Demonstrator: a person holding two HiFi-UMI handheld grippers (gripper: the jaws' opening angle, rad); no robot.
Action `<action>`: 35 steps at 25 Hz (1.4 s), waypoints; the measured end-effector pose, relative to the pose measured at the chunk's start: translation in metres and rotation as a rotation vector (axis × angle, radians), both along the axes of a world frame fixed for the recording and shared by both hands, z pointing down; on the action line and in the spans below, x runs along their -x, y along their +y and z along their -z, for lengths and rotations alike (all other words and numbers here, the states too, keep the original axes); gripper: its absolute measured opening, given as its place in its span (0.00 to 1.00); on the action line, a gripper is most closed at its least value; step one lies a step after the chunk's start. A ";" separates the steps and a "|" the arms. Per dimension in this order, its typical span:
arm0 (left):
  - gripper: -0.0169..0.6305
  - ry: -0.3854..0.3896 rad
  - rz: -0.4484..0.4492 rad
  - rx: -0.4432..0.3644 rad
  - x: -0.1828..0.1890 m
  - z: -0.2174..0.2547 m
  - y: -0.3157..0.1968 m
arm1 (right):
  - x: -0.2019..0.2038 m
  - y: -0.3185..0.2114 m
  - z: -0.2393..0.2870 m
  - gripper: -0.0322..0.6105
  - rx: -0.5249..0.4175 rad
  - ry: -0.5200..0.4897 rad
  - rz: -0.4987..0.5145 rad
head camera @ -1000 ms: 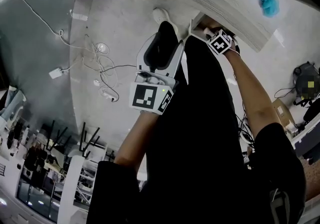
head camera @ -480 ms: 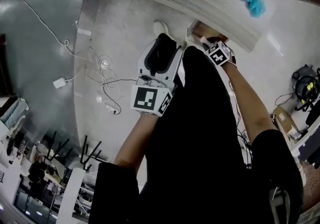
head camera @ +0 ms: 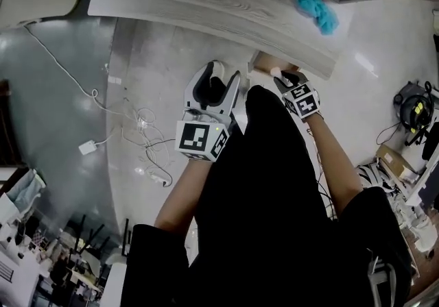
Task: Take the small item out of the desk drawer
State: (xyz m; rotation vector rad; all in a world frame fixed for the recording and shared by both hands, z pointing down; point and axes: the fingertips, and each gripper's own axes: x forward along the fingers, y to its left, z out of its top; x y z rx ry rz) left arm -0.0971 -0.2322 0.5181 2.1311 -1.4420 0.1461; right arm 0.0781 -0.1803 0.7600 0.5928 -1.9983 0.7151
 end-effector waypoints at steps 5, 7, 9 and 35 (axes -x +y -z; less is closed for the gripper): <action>0.38 -0.002 -0.065 -0.040 0.022 0.028 -0.027 | 0.002 -0.020 0.062 0.23 -0.100 -0.015 -0.105; 0.38 -0.007 -0.103 -0.054 0.026 0.040 -0.034 | 0.004 -0.029 0.088 0.23 -0.134 -0.034 -0.159; 0.38 -0.003 -0.141 -0.062 0.026 0.047 -0.040 | 0.003 -0.039 0.111 0.23 -0.176 -0.049 -0.215; 0.37 0.130 -0.636 -0.239 -0.069 0.144 -0.083 | -0.082 -0.066 0.380 0.23 -0.717 -0.211 -0.926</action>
